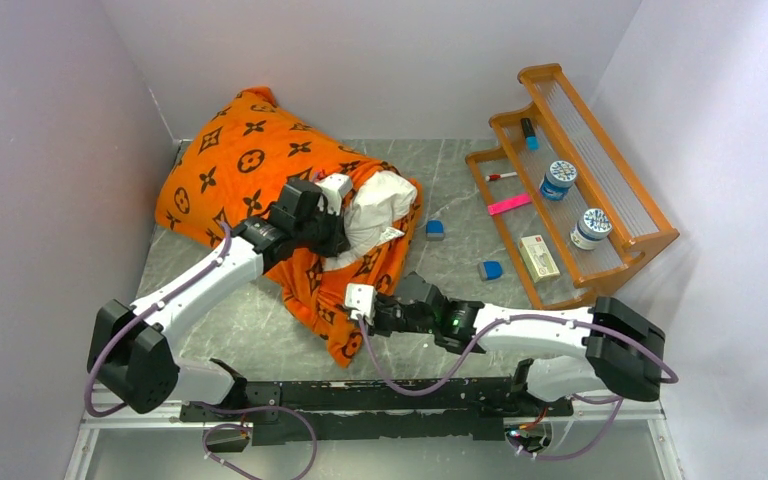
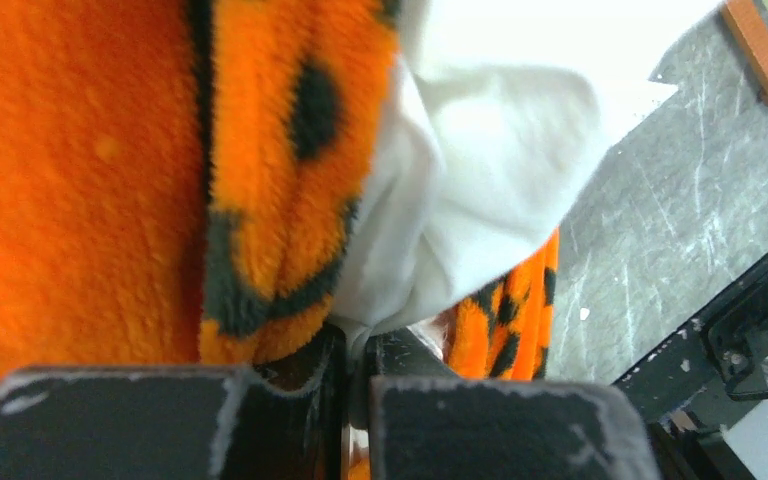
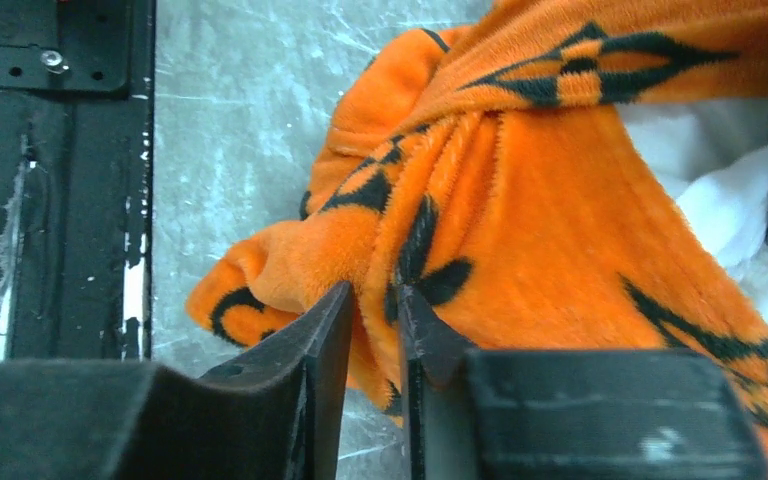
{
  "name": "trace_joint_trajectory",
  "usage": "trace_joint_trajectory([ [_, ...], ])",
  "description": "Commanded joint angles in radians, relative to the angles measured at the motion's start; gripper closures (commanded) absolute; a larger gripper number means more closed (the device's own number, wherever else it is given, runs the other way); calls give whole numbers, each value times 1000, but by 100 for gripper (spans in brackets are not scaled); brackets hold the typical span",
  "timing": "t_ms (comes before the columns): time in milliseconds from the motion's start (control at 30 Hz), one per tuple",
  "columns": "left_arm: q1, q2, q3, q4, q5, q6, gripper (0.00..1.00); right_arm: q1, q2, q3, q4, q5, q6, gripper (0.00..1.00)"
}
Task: Remove the pillowcase from the pillow
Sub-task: Remove the pillow from the pillowcase.
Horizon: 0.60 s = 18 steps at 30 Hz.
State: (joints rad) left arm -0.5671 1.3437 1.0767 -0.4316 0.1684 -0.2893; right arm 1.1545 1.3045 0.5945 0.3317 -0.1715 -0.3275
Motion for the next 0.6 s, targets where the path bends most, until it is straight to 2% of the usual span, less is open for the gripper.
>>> trace_joint_trajectory([
  [0, 3, -60, 42, 225, -164, 103, 95, 1, -46, 84, -199, -147, -26, 71],
  [367, -23, -88, 40, 217, -165, 142, 95, -218, -135, 256, -310, -197, -131, 51],
  [467, -24, -89, 41, 216, -165, 145, 95, -265, -115, 302, -323, -203, -184, 45],
  [567, -25, -90, 41, 218, -157, 146, 95, -314, -60, 376, -357, -236, -219, 43],
])
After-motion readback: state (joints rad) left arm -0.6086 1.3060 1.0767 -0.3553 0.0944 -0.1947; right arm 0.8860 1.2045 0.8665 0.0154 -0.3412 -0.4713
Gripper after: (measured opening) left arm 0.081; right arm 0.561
